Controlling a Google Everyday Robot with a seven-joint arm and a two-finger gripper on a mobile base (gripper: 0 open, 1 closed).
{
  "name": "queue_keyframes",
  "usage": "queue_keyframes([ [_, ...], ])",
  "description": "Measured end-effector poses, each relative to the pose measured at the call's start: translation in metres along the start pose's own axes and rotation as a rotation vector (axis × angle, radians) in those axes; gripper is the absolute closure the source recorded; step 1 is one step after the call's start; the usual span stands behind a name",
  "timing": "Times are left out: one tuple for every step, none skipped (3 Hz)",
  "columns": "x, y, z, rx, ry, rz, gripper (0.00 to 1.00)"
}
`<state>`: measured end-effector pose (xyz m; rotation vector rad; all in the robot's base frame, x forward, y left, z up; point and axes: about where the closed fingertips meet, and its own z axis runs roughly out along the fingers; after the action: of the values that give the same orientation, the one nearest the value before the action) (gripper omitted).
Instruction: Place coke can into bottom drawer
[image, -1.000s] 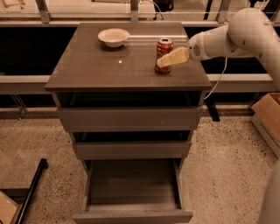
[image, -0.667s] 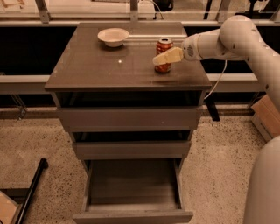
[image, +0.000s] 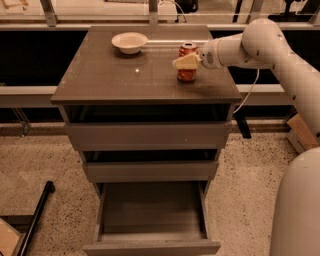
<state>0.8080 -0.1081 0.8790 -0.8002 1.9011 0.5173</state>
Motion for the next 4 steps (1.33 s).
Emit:
queue_keyframes([
  [-0.011, 0.019, -0.008, -0.018, 0.014, -0.030, 0.64],
  [-0.025, 0.046, -0.030, -0.044, 0.028, -0.081, 0.89],
  [-0.029, 0.090, -0.060, -0.121, 0.037, -0.176, 1.00],
  [-0.016, 0.144, -0.081, -0.267, 0.006, -0.281, 1.00],
])
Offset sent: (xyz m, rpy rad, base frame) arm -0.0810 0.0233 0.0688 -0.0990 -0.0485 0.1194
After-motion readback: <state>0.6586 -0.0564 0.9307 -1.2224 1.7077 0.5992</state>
